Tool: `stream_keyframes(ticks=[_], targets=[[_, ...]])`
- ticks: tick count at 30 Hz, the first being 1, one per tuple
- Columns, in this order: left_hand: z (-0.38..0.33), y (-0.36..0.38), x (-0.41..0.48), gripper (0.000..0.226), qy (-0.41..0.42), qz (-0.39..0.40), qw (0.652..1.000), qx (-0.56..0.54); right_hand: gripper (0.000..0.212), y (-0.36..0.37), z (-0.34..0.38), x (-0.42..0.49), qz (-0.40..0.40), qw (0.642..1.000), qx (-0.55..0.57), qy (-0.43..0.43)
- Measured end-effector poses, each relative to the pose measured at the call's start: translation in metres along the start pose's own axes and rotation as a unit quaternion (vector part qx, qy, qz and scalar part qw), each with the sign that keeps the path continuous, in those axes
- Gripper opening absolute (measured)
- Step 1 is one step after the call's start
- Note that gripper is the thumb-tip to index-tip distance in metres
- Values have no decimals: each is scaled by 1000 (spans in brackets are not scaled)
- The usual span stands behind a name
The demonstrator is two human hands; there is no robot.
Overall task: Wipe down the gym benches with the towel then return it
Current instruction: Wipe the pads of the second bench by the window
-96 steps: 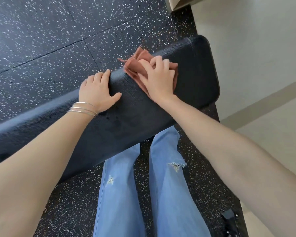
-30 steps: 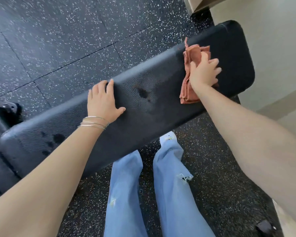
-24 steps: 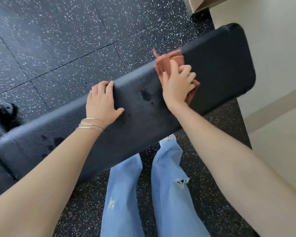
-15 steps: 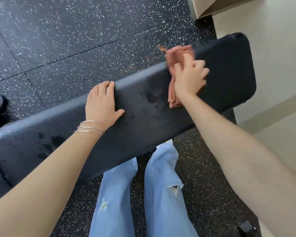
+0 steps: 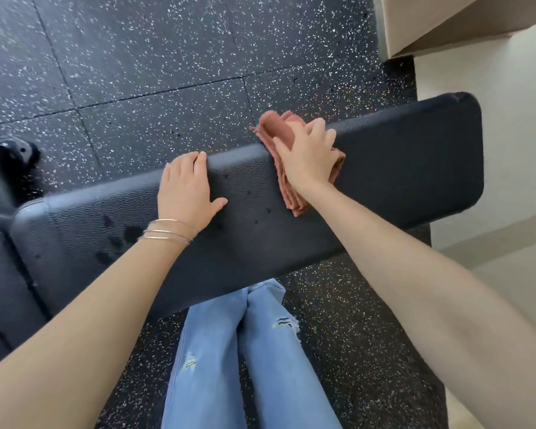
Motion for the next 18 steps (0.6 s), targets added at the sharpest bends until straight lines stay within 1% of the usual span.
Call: stream_keyframes(ticks=[1, 2, 5, 6, 8, 10, 11, 12, 15, 18], targets=[[5, 0, -5, 90, -7, -3, 1000, 2, 35, -4, -11, 4, 2, 1000, 6, -2], [7, -1, -9, 89, -9, -6, 1000, 3, 35, -9, -29, 10, -1, 1000, 13, 17], [6, 0, -14, 86, -11, -12, 1000, -4, 33, -24, -93, 20, -33, 989, 50, 139], [6, 1, -15, 85, -10, -8, 1000, -4, 34, -24, -103, 16, -45, 984, 58, 161], [6, 1, -18, 84, -9, -6, 1000, -5, 36, -18, -102, -4, -69, 982, 52, 169], [5, -1, -21, 83, -11, -13, 1000, 0, 37, -5, -83, -31, -86, 981, 58, 165], [5, 0, -24, 83, -11, -12, 1000, 5, 37, 2, -70, -47, -93, 982, 64, 150], [4, 1, -27, 83, -11, -10, 1000, 10, 36, 10, -56, -64, -96, 987, 66, 114], [0, 5, -40, 85, -13, -5, 1000, 23, 35, 34, -21, -117, -57, 997, 37, -44], [-5, 15, -56, 86, -22, 13, 999, 28, 40, 45, -21, -144, -21, 982, -22, -188]])
Point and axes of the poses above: each hand's wrist, its own x-axis towards the middle knuckle, its own y-axis out of the palm, z = x × y, the point moved 9 cm from there along x, towards the middle knuckle, and after that the axes turned 4 degrees about y, right-handed, at the moved point
